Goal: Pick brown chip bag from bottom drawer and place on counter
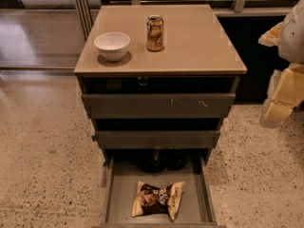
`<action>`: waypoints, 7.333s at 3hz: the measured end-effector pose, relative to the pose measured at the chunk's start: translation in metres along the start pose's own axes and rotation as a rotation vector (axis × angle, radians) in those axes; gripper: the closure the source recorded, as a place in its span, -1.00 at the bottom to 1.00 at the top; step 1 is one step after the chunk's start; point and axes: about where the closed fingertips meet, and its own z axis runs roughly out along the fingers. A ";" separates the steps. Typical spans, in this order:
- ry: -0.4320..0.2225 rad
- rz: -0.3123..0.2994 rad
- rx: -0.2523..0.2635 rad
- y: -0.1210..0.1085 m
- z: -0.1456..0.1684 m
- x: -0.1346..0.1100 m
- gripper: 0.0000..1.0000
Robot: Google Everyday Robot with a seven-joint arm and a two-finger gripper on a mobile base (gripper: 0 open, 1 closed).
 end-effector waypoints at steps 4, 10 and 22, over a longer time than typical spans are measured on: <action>-0.058 -0.116 0.054 0.007 0.009 -0.020 -1.00; -0.114 -0.143 -0.197 0.089 0.236 0.012 -1.00; -0.241 -0.253 -0.294 0.154 0.535 -0.014 -1.00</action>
Offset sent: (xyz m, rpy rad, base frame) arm 0.0033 0.0259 0.0354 -0.0245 -0.0649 0.0828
